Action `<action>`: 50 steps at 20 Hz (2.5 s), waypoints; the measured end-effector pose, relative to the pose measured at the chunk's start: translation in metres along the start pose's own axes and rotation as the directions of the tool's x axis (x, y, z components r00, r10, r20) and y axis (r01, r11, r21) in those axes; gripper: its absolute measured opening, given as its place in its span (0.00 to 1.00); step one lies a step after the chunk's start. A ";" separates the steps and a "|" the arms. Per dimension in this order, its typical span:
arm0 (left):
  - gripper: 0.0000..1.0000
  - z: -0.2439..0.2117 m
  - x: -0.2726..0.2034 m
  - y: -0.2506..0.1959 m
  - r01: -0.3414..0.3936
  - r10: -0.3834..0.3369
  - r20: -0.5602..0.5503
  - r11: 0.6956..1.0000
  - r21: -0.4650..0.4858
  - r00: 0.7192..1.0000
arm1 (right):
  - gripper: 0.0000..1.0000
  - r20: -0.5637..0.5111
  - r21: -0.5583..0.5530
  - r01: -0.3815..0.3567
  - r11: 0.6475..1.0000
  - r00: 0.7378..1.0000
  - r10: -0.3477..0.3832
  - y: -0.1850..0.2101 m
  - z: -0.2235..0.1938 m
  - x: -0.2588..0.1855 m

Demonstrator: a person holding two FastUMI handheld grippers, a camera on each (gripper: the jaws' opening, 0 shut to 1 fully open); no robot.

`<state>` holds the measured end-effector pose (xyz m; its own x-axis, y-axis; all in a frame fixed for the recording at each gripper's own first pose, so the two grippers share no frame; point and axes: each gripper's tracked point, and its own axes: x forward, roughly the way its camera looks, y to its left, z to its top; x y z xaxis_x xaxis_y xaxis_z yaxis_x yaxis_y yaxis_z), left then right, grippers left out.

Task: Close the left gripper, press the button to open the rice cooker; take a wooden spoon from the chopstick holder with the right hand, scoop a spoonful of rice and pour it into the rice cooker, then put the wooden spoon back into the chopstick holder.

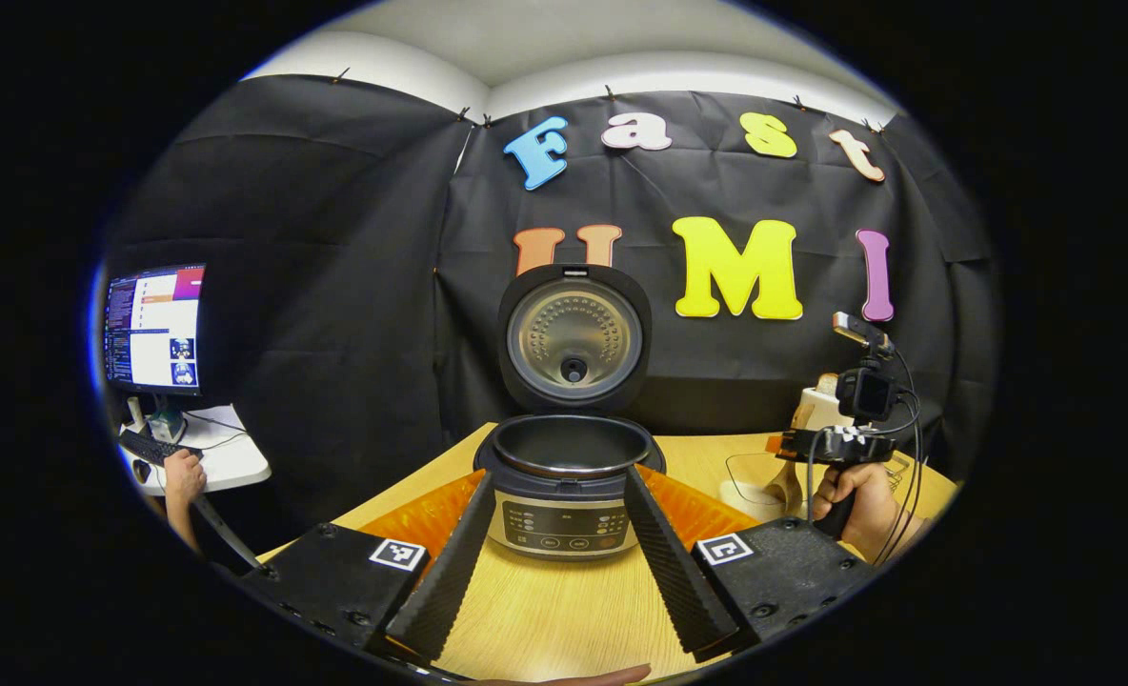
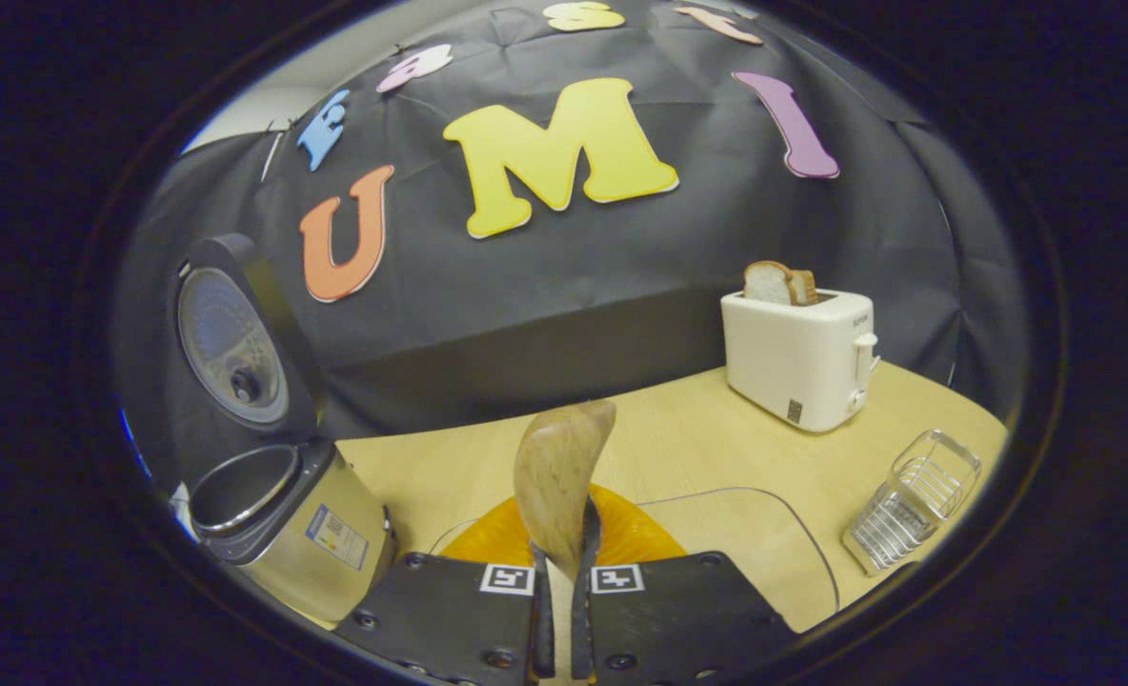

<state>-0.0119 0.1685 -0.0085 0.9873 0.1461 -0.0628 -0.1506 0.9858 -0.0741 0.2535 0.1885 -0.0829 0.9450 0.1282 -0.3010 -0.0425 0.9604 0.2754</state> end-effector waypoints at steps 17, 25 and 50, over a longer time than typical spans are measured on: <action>0.88 0.003 -0.005 -0.028 0.117 -0.117 0.019 0.993 -0.024 0.993 | 0.07 -0.002 0.225 0.019 0.974 1.000 -0.019 -0.035 -0.004 -0.015; 0.88 0.000 -0.004 -0.033 0.125 -0.125 0.007 0.992 -0.020 0.992 | 0.07 -0.038 0.506 0.041 0.861 0.999 -0.025 -0.039 -0.015 -0.040; 0.88 -0.002 -0.002 -0.022 0.123 -0.123 0.000 0.991 -0.060 0.992 | 0.06 -0.005 0.911 -0.087 0.404 0.975 0.223 -0.029 -0.003 -0.054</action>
<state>-0.0108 0.1466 -0.0087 0.9983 0.0238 -0.0534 -0.0311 0.9895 -0.1409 0.2028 0.1549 -0.0773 0.9101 0.3402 -0.2369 0.1956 0.1513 0.9689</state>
